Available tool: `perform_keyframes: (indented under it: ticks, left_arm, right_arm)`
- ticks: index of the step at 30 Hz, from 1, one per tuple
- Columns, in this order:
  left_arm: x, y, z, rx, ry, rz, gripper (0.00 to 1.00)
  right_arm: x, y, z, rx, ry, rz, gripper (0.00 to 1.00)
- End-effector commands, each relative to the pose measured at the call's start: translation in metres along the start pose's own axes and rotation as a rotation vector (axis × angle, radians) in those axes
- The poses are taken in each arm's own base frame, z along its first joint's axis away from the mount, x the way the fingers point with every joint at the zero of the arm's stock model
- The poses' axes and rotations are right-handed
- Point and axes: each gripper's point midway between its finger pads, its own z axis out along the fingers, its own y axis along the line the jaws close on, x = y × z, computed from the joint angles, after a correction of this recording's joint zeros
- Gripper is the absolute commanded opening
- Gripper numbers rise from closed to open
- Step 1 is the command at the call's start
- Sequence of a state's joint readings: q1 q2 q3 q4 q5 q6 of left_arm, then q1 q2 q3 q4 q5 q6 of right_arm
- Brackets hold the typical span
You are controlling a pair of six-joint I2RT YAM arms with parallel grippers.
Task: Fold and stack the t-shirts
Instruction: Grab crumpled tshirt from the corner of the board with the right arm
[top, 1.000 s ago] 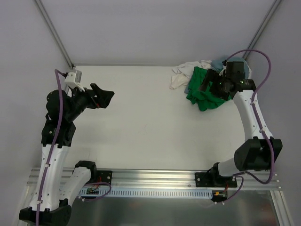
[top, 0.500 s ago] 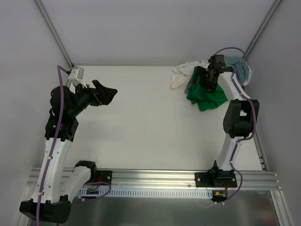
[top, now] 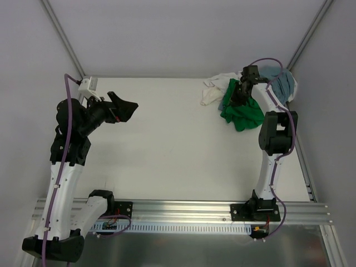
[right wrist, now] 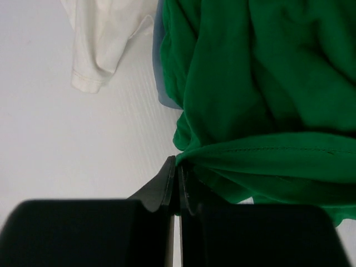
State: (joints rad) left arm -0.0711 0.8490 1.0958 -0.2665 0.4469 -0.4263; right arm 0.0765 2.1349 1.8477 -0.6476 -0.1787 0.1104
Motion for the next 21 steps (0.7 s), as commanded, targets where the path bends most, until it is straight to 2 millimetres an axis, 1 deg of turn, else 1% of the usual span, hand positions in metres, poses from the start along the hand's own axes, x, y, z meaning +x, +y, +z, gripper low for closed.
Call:
perform_keyframes:
  ticks: [1, 4, 6, 7, 8, 9, 10, 11, 12, 13, 14, 15, 16, 17, 18, 19, 21]
  left_arm:
    - [-0.007, -0.008, -0.002, 0.028, -0.014, 0.023, 0.99]
    - [-0.005, -0.006, 0.001, 0.026, -0.013, 0.013, 0.99]
    - [-0.005, -0.005, 0.003, 0.029, -0.017, 0.008, 0.99]
    - [-0.004, -0.005, 0.003, 0.032, -0.018, 0.004, 0.99]
    - [-0.004, -0.005, 0.004, 0.031, -0.016, 0.003, 0.99]
    - [-0.003, -0.004, 0.004, 0.032, -0.015, 0.003, 0.99]
    - [-0.003, -0.004, 0.004, 0.03, -0.015, 0.009, 0.99]
    - [-0.003, -0.003, 0.003, 0.028, -0.017, 0.013, 0.99]
    - [-0.001, -0.002, 0.003, 0.024, -0.016, 0.021, 0.99]
    - [-0.001, -0.001, 0.004, 0.021, -0.017, 0.024, 0.99]
    - [0.0, 0.001, 0.003, 0.017, -0.017, 0.027, 0.99]
    - [0.001, 0.002, 0.004, 0.016, -0.015, 0.027, 0.99]
    - [0.004, 0.003, 0.005, 0.016, -0.012, 0.026, 0.99]
    - [0.006, 0.003, 0.005, 0.022, -0.01, 0.025, 0.99]
    - [0.007, 0.003, 0.006, 0.024, -0.009, 0.02, 0.99]
    - [0.01, 0.005, 0.007, 0.028, -0.01, 0.012, 0.99]
    - [0.014, 0.005, 0.009, 0.039, -0.006, -0.008, 0.99]
  right_arm:
    - [-0.012, 0.006, -0.016, 0.002, -0.046, -0.004, 0.01]
    - [-0.014, 0.001, -0.028, 0.032, -0.071, -0.019, 0.01]
    - [-0.013, -0.007, -0.034, 0.061, -0.076, -0.023, 0.0]
    - [-0.016, -0.007, -0.045, 0.066, -0.096, -0.028, 0.01]
    - [-0.015, -0.012, -0.052, 0.085, -0.1, -0.026, 0.0]
    - [-0.019, -0.019, -0.061, 0.11, -0.125, -0.021, 0.01]
    - [-0.027, -0.016, -0.086, 0.108, -0.18, -0.021, 0.01]
    - [-0.027, -0.021, -0.097, 0.123, -0.198, -0.015, 0.01]
    - [-0.034, -0.035, -0.113, 0.167, -0.242, 0.003, 0.0]
    - [-0.037, -0.037, -0.128, 0.173, -0.271, 0.007, 0.0]
    - [-0.044, -0.044, -0.16, 0.183, -0.328, 0.023, 0.01]
    - [-0.047, -0.046, -0.177, 0.187, -0.356, 0.024, 0.01]
    - [-0.046, -0.05, -0.192, 0.195, -0.367, 0.029, 0.01]
    - [-0.049, -0.048, -0.221, 0.193, -0.43, 0.028, 0.01]
    - [-0.052, -0.053, -0.238, 0.2, -0.465, 0.048, 0.01]
    - [-0.047, -0.051, -0.264, 0.196, -0.509, 0.052, 0.0]
    - [-0.041, -0.051, -0.288, 0.201, -0.548, 0.061, 0.0]
